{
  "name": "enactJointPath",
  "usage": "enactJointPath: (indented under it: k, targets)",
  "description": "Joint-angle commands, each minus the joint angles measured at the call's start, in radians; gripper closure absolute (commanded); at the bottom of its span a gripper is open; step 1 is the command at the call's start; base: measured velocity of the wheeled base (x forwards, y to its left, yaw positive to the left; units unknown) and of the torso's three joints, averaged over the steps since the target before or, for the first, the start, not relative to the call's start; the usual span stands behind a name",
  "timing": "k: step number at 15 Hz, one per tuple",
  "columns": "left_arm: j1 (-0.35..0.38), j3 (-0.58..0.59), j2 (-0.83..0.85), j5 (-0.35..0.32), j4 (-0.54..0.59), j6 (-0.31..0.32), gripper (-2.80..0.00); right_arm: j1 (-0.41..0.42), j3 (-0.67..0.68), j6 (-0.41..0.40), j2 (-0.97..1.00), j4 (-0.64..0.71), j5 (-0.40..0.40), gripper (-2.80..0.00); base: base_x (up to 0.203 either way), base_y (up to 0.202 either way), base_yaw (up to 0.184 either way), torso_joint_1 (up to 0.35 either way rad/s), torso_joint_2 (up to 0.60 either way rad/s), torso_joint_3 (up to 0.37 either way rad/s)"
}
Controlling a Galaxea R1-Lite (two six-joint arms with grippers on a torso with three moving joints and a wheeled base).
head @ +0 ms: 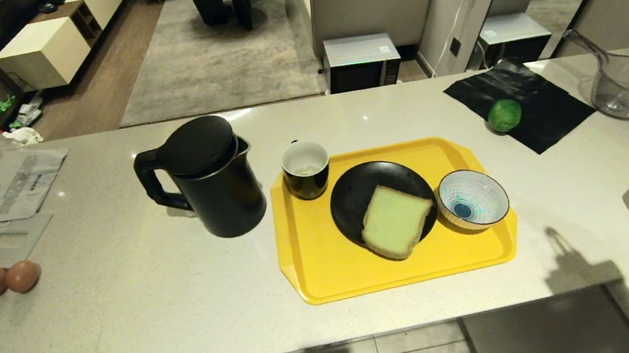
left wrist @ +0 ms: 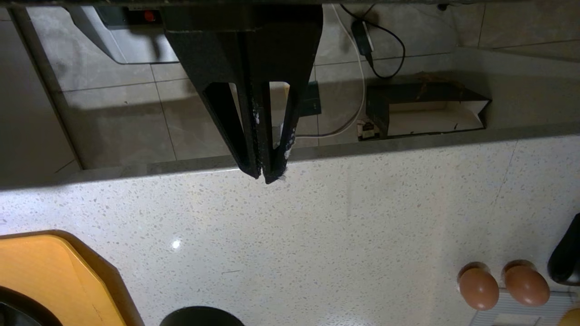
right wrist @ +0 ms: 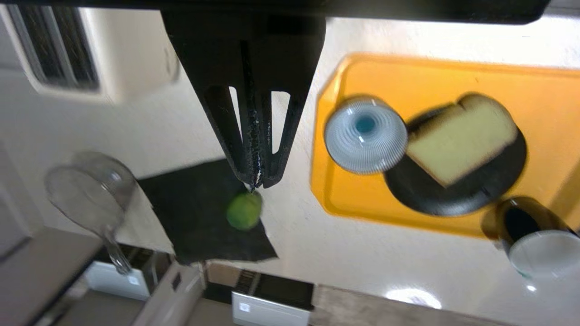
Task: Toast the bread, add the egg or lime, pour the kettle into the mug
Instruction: Pick up the egg
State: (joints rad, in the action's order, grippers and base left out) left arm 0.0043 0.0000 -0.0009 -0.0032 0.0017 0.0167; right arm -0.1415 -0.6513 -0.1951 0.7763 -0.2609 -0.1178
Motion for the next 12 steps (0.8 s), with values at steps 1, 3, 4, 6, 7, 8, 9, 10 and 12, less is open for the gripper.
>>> enactJointPath:
  k: [1, 3, 4, 6, 7, 8, 9, 10, 12]
  targets:
    - [0.000, 0.000, -0.001, 0.000, 0.000, 0.000, 0.00, 0.056, 0.130, -0.005, -0.198, 0.014, -0.002, 0.00, 0.000, 0.000, 0.000, 0.000, 0.00, 0.000]
    - [0.000, 0.000, -0.001, 0.000, 0.000, 0.000, 0.00, 0.127, 0.207, -0.008, -0.281, 0.021, -0.002, 0.00, 0.000, 0.000, 0.000, 0.000, 0.00, 0.000]
    - [0.000, 0.000, -0.001, 0.000, 0.000, 0.000, 0.00, 0.165, 0.237, -0.008, -0.318, 0.022, -0.002, 0.00, 0.000, 0.000, 0.000, 0.000, 0.00, 0.000]
    - [0.000, 0.000, -0.001, 0.000, 0.000, 0.000, 0.00, 0.201, 0.298, -0.009, -0.389, 0.023, -0.002, 0.00, 0.000, 0.000, 0.000, 0.000, 0.00, 0.000]
    - [0.000, 0.000, -0.001, 0.000, 0.000, 0.000, 0.00, 0.215, 0.327, -0.009, -0.431, 0.023, -0.002, 0.00, 0.000, 0.000, 0.000, 0.000, 0.00, 0.000]
    - [0.000, 0.000, -0.001, 0.000, 0.000, 0.000, 0.00, 0.231, 0.352, -0.009, -0.468, 0.023, -0.002, 0.00, 0.000, 0.000, 0.000, 0.000, 0.00, 0.000]
    - [0.000, 0.000, -0.001, 0.000, 0.000, 0.000, 0.00, 0.246, 0.388, -0.012, -0.486, 0.015, -0.001, 0.00, 0.000, 0.000, 0.000, 0.000, 0.00, 0.000]
    - [0.000, 0.000, -0.001, 0.000, 0.000, 0.000, 0.00, 0.250, 0.405, -0.033, -0.487, -0.006, 0.000, 0.00, 0.000, 0.000, 0.000, 0.000, 0.00, 0.000]
    - [0.000, 0.000, -0.001, 0.000, 0.000, 0.000, 0.00, 0.250, 0.455, -0.055, -0.488, -0.067, -0.001, 0.00, 0.000, 0.000, 0.000, 0.000, 0.00, 0.000]
